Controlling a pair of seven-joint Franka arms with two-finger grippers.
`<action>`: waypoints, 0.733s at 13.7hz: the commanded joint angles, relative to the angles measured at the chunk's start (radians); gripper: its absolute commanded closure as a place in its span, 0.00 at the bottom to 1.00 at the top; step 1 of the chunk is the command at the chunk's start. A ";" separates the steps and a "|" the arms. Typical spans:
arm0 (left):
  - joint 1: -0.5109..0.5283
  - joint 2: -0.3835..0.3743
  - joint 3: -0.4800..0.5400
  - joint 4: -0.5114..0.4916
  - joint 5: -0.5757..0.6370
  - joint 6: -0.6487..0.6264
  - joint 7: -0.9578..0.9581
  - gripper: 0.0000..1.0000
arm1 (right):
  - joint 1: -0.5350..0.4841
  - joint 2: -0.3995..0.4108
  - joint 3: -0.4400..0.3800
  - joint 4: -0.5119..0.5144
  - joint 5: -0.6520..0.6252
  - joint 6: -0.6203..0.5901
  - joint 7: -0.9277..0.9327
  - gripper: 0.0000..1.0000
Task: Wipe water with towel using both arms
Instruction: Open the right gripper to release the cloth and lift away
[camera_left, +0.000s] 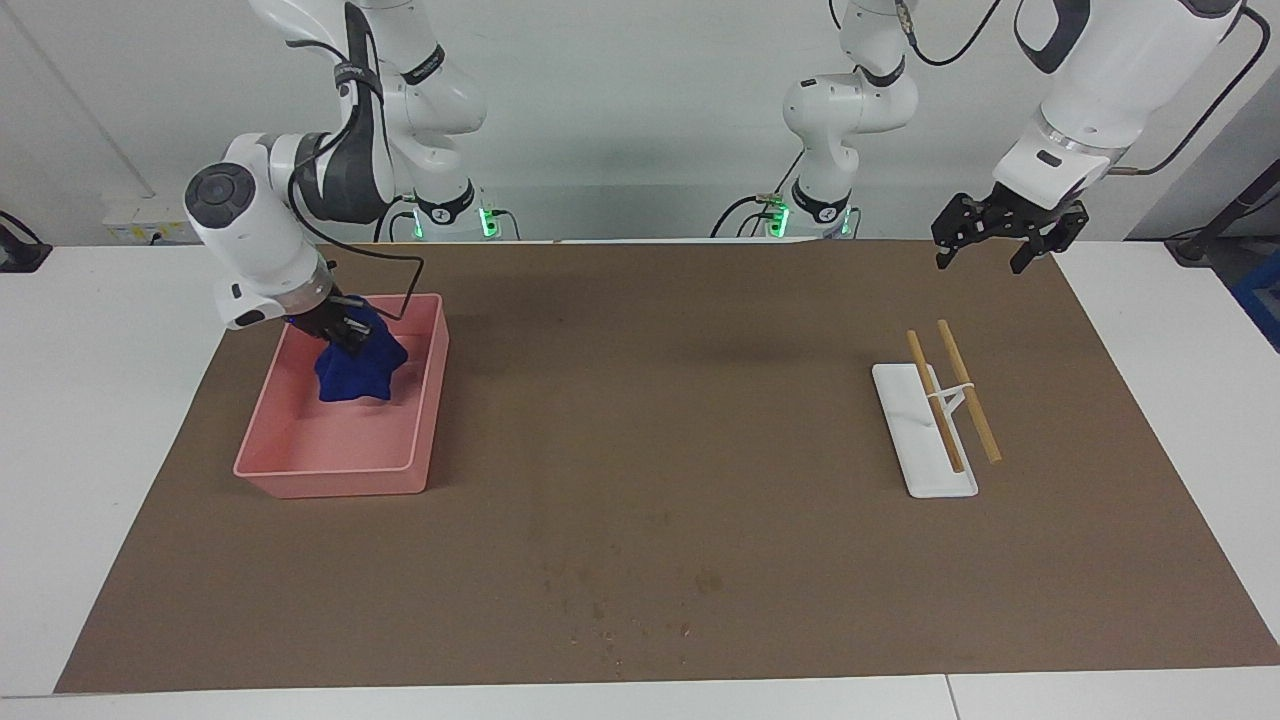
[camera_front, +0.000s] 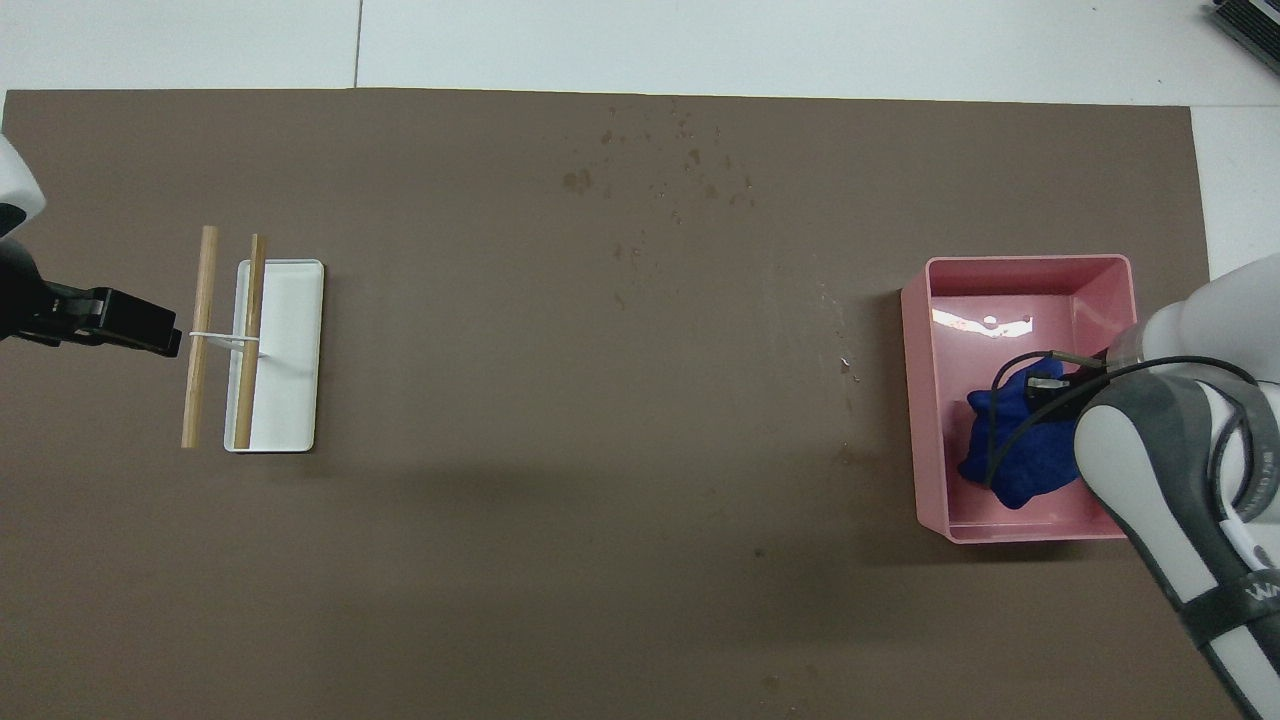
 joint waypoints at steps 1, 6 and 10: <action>-0.006 -0.024 0.007 -0.029 0.013 0.012 -0.001 0.00 | 0.009 0.002 0.008 -0.046 -0.022 0.059 -0.012 1.00; -0.006 -0.024 0.007 -0.027 0.013 0.012 -0.001 0.00 | 0.029 0.002 0.008 -0.031 -0.022 0.052 -0.008 0.00; -0.006 -0.024 0.007 -0.029 0.013 0.012 -0.001 0.00 | 0.032 -0.004 0.023 0.131 -0.022 -0.086 -0.012 0.00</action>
